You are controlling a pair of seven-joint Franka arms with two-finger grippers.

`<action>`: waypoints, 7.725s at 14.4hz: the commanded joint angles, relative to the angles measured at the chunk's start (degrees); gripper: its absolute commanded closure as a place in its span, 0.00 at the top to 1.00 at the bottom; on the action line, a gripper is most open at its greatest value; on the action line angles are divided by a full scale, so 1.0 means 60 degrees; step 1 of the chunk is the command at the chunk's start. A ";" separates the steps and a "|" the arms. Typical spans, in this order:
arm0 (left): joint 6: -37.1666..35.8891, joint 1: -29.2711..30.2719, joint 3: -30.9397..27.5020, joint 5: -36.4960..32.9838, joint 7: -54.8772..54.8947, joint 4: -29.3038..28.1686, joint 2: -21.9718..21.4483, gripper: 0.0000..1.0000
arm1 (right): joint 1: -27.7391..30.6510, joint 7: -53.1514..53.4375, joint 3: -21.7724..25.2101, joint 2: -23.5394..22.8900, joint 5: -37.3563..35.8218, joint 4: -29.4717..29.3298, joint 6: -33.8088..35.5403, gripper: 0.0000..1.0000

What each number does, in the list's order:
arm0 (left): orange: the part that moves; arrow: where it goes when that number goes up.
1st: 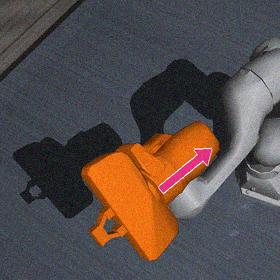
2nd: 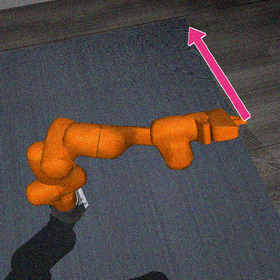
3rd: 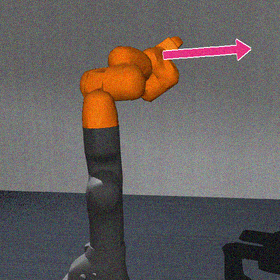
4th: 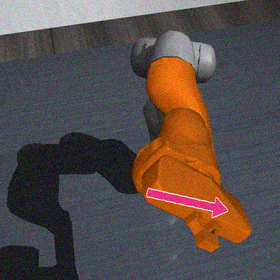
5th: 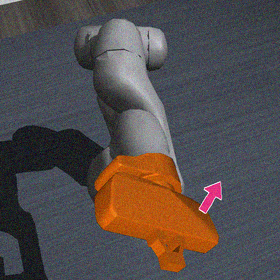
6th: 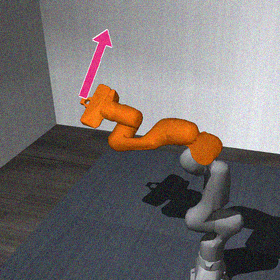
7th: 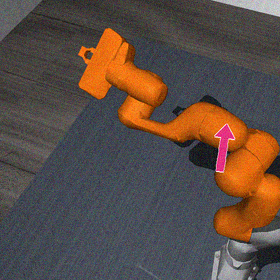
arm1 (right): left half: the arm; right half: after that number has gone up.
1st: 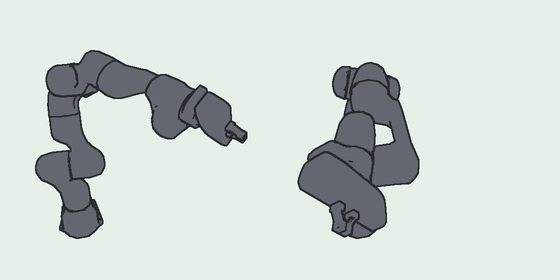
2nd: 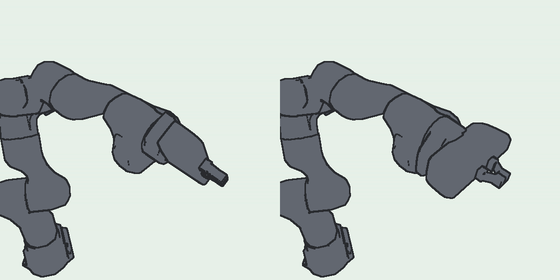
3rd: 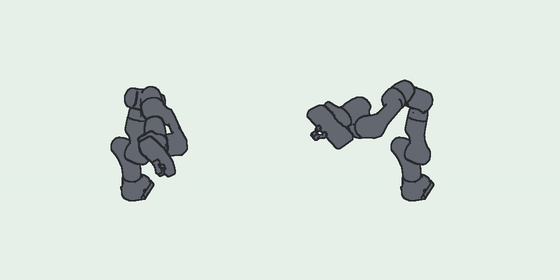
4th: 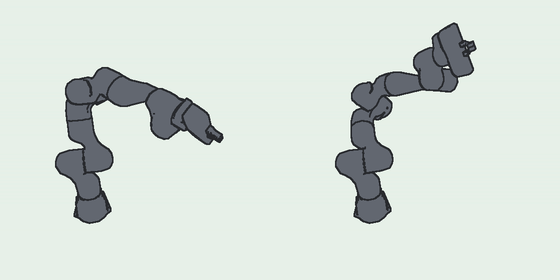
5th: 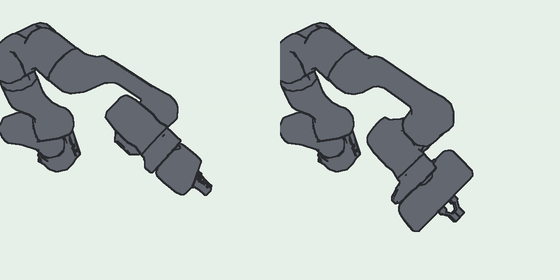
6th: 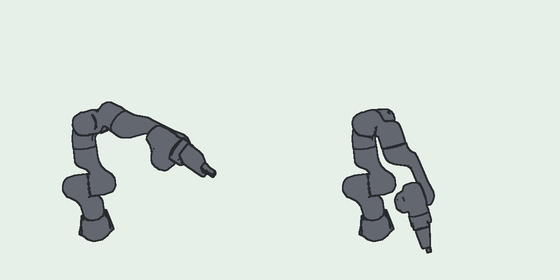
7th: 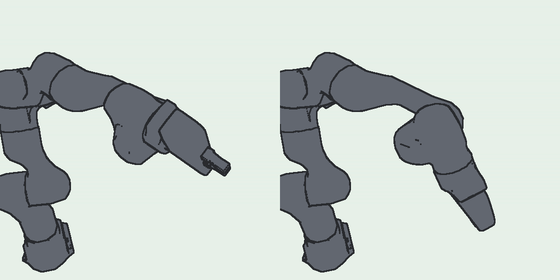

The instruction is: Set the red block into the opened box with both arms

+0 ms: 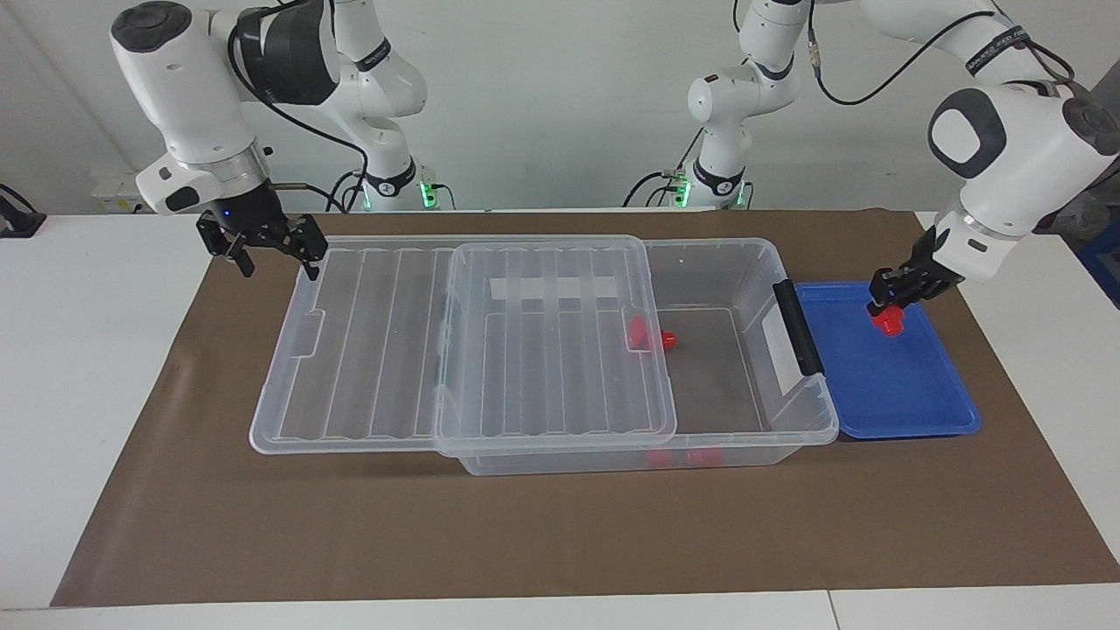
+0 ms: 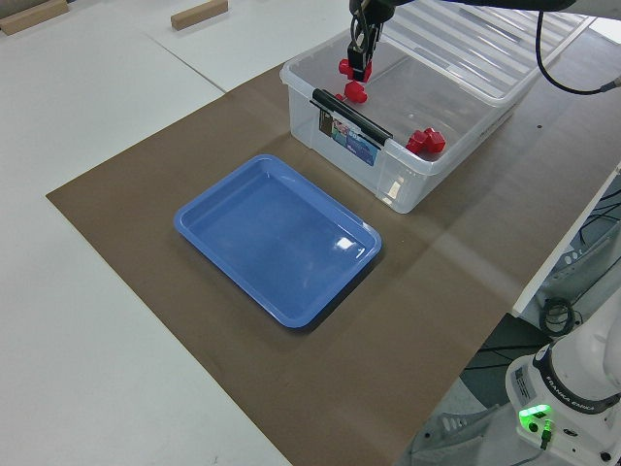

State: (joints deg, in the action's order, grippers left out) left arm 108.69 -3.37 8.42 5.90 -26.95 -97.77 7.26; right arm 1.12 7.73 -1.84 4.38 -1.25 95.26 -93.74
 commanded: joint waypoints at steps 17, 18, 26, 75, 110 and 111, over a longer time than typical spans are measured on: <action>0.5306 -0.1548 -0.0174 -0.3927 -0.1544 -0.2865 0.1353 0.00 | -0.0275 0.0558 -0.0015 -0.0672 -0.0231 -0.0994 0.0947 1.00; 0.5540 -0.1504 -0.0174 -0.3927 -0.1544 -0.2880 0.1470 0.00 | -0.0275 0.0515 -0.0015 -0.0643 -0.0230 -0.0935 0.0932 1.00; 0.7227 -0.1138 -0.0218 -0.3927 -0.1749 -0.3832 0.1823 0.00 | -0.0275 0.0441 -0.0015 -0.0613 -0.0186 -0.0905 0.0932 1.00; -0.1534 0.2202 -0.0511 -0.1496 0.6542 -0.0388 -0.1648 1.00 | 0.1307 -0.0218 0.0029 -0.1681 -0.0113 0.1380 -0.4165 0.00; -0.1123 0.0415 -0.0100 -0.1452 0.7348 -0.0551 -0.1810 1.00 | -0.1930 -0.0716 -0.0367 -0.1683 0.0209 0.1878 -0.3595 0.00; -0.1080 0.0430 -0.0100 -0.1452 0.7348 -0.0551 -0.1810 1.00 | -0.1988 -0.0731 -0.0367 -0.1683 0.0209 0.1878 -0.3609 0.00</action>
State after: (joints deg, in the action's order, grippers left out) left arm 100.35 -0.56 8.48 -3.79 16.28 -98.62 -1.63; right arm -10.19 4.52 -3.96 -7.27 -1.29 104.71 -114.86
